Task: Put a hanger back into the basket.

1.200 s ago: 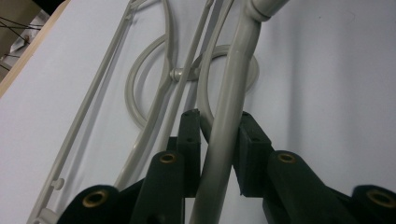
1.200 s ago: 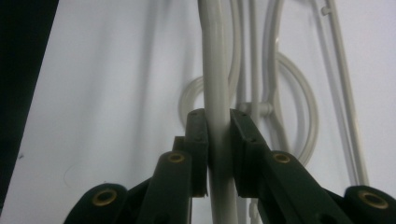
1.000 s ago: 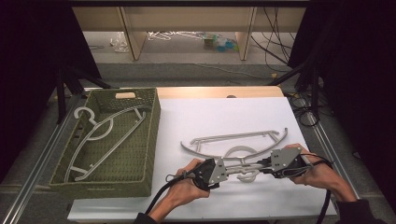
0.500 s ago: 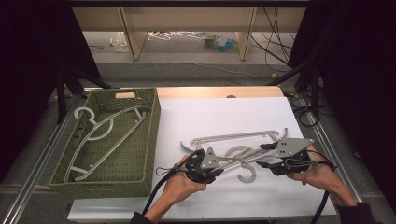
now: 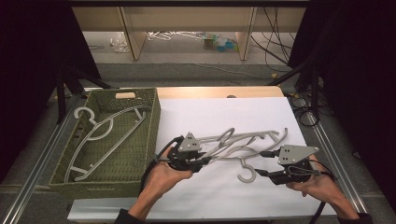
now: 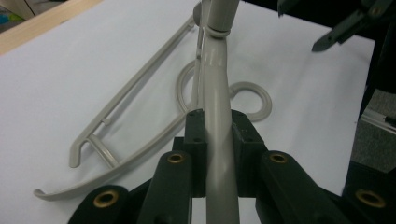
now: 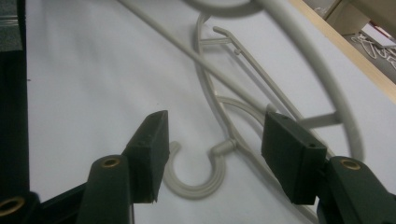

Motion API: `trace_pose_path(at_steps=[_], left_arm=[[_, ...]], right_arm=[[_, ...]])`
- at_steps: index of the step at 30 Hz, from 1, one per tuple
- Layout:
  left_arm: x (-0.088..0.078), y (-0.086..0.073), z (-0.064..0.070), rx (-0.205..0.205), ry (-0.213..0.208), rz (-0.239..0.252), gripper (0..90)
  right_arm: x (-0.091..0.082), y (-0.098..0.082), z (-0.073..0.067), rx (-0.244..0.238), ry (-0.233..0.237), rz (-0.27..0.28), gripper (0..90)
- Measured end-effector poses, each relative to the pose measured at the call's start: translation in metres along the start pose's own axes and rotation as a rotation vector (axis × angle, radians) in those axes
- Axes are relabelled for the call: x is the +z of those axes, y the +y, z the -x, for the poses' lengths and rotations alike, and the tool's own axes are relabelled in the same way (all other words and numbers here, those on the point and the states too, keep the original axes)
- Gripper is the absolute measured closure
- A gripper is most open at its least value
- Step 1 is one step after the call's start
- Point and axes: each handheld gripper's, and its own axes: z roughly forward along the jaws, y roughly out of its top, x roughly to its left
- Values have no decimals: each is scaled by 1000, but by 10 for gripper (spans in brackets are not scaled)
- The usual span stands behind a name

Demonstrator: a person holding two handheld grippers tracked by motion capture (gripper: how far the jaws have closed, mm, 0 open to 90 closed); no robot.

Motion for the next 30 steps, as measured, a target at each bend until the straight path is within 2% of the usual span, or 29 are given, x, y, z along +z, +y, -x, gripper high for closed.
trace_pose_path(at_steps=[2, 4, 6, 9, 13, 18, 23, 27, 30], left_arm=[[-12, 6, -4, 0, 6, 16, 790], [-24, 10, -6, -19, 15, 51, 790], [-42, 15, -9, -18, 23, 84, 790], [-68, 18, -16, -50, 25, 121, 790], [-101, 18, -30, -81, 61, 164, 790], [-137, 11, -56, -122, 144, 193, 790], [-162, 0, -80, -183, 221, 211, 790], [-176, -12, -96, -223, 261, 230, 790], [-182, -19, -106, -233, 279, 234, 790]], right_arm=[[0, 0, -2, 4, 12, 2, 422], [0, -1, -3, 0, 13, 0, 422], [0, -2, -4, 2, 17, 2, 420], [-1, -3, -6, 7, 22, 3, 418], [-1, -4, -7, 15, 24, 10, 416], [2, -7, -8, 18, 28, 5, 411], [4, -7, -9, 22, 33, -2, 411], [4, -8, -8, 26, 33, -1, 405], [4, -9, -7, 38, 31, 2, 393]])
